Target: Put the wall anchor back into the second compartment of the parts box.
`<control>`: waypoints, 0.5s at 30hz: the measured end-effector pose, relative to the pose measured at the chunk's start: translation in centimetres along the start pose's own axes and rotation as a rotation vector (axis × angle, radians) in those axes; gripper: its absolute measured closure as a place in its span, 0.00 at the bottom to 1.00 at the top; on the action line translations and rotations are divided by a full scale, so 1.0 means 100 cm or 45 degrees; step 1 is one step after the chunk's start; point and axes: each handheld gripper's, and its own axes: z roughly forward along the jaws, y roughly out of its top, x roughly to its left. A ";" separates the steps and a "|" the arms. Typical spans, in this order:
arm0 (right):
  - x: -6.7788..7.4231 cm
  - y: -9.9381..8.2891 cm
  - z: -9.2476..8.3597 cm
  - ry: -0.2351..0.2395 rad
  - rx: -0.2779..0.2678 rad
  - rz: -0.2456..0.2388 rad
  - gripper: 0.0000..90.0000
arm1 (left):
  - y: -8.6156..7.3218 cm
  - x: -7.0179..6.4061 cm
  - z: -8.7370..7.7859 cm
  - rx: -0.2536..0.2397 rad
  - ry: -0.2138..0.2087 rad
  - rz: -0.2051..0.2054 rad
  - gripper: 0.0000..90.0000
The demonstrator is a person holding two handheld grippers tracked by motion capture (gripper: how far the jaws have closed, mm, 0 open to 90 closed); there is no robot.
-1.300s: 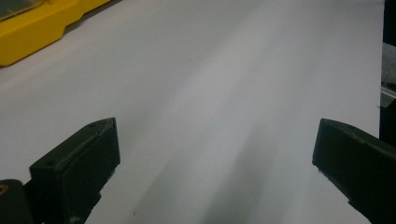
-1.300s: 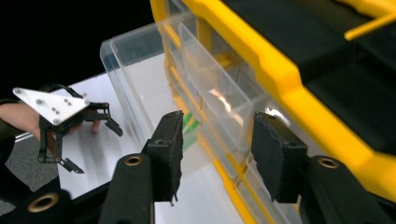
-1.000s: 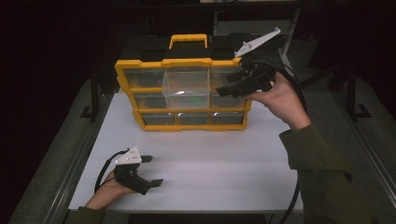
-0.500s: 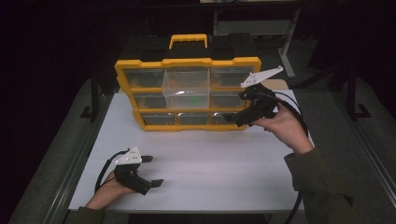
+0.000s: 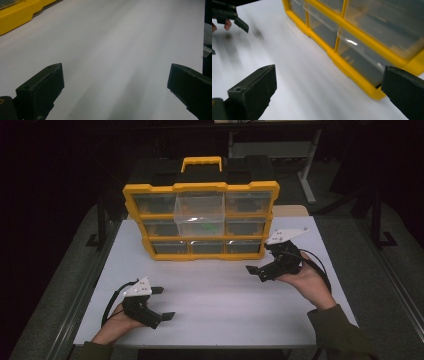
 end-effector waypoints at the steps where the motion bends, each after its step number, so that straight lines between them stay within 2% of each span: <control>1: 0.001 -0.004 0.000 0.003 -0.004 0.017 0.00 | 0.000 0.000 0.000 0.001 -0.001 -0.002 0.01; 5: 0.003 -0.024 0.005 -0.004 0.005 0.034 0.00 | 0.000 0.000 0.000 0.001 -0.001 0.007 0.01; 9: 0.007 -0.044 0.008 -0.012 0.045 0.045 0.00 | 0.000 0.000 0.000 -0.002 0.000 0.005 0.01; 15: 0.009 -0.066 0.009 0.003 0.028 0.069 0.00 | 0.000 -0.001 0.000 0.011 -0.002 0.011 0.01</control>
